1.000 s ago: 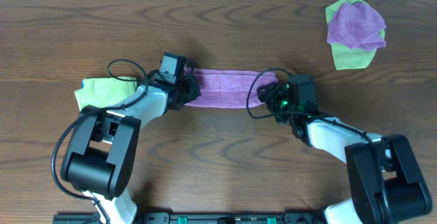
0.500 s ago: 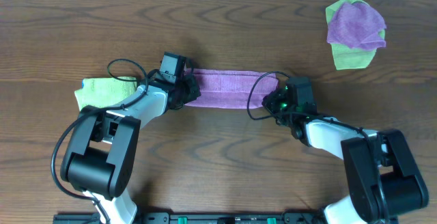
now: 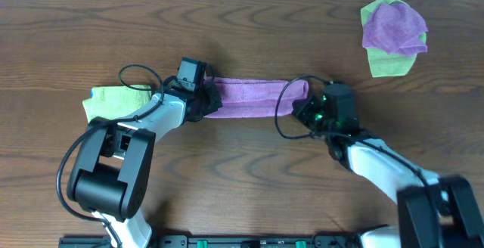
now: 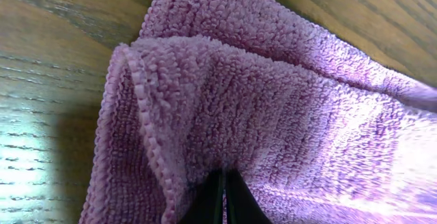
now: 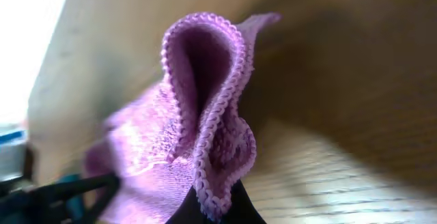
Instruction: Fold the cloth
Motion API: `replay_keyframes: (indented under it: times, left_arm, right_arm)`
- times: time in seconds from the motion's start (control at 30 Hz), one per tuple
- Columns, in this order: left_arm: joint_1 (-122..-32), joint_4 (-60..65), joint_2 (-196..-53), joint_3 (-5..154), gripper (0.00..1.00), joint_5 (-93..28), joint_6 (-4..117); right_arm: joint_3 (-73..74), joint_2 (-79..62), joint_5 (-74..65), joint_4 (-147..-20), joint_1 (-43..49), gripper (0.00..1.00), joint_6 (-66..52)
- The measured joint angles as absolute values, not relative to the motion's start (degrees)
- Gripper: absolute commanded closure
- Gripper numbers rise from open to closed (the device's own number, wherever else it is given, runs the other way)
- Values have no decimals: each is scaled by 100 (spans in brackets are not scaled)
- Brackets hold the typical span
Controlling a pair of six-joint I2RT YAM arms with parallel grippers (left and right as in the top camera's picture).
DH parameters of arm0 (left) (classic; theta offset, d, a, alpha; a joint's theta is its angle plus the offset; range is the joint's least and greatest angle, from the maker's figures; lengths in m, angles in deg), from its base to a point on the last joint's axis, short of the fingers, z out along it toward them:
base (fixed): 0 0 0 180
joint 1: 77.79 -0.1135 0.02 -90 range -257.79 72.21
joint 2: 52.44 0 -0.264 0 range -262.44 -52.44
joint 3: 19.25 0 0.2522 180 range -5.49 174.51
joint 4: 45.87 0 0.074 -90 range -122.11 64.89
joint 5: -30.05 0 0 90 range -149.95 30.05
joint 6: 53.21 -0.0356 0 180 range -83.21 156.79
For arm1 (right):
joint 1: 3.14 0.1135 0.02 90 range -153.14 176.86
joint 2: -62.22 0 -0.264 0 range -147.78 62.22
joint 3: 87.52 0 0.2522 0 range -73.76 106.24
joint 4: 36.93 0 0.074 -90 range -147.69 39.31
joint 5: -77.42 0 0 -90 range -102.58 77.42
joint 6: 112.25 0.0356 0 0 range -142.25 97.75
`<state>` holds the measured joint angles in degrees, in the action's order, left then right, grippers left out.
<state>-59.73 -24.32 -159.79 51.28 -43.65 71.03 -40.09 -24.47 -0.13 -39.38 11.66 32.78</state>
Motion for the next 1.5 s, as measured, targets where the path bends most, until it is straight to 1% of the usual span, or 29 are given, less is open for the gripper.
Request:
replay_keyframes:
  times: [0.23,0.53,1.1,1.5]
  left_arm:
    - [-5675,-2469,-15968,5128,94,-4510,7172]
    - [-5238,-2510,-15968,5128,94,-4536,7304]
    - [-5223,-2510,-15970,5128,94,-4392,7428]
    - [-5372,-2309,-15852,5179,94,-4291,7374]
  right_arm:
    - [-4009,-2161,64,-3951,1258,99,3208]
    - [-3937,-2161,48,-3946,1783,99,3192]
    - [-3699,-2161,-127,-3922,2397,99,3194]
    - [-3699,-2161,-255,-3929,2543,99,3194]
